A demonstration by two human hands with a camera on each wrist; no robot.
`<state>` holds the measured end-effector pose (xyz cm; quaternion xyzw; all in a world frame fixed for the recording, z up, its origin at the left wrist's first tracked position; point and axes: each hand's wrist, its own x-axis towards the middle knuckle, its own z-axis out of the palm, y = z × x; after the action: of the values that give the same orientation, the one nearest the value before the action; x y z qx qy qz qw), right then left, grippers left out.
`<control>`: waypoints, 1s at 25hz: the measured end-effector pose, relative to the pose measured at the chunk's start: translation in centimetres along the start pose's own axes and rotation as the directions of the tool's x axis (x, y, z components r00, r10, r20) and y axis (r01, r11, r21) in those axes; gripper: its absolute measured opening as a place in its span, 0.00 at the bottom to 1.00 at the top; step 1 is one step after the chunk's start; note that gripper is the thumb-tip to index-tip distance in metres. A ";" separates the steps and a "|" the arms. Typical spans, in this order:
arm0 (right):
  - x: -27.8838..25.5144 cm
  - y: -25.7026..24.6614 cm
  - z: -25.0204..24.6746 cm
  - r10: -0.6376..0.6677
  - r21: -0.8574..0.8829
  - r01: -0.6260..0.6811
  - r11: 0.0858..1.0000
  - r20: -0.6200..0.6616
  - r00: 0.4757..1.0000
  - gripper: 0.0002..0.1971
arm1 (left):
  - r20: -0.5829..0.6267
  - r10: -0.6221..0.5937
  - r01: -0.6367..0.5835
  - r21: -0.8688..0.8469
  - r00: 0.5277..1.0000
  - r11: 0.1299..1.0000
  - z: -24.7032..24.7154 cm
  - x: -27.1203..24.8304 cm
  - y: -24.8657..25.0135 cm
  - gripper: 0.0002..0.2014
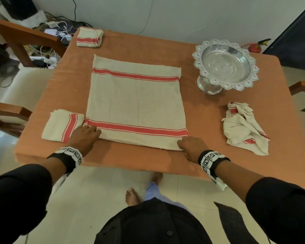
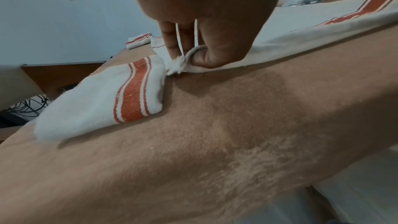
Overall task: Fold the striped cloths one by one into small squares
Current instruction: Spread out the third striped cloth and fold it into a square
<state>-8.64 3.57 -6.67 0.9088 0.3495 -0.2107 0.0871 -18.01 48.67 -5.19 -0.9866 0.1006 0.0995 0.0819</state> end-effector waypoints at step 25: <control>-1.8 -1.0 -0.8 0.132 0.125 -0.147 0.981 0.124 0.983 0.09 | 0.018 -0.021 0.023 -0.103 1.000 0.994 1.6 -3.7 0.5 0.10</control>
<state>-10.28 3.47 -5.11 0.9211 0.2643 -0.2792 0.0608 -21.97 49.12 -6.01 -0.9896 0.0837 0.1118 0.0329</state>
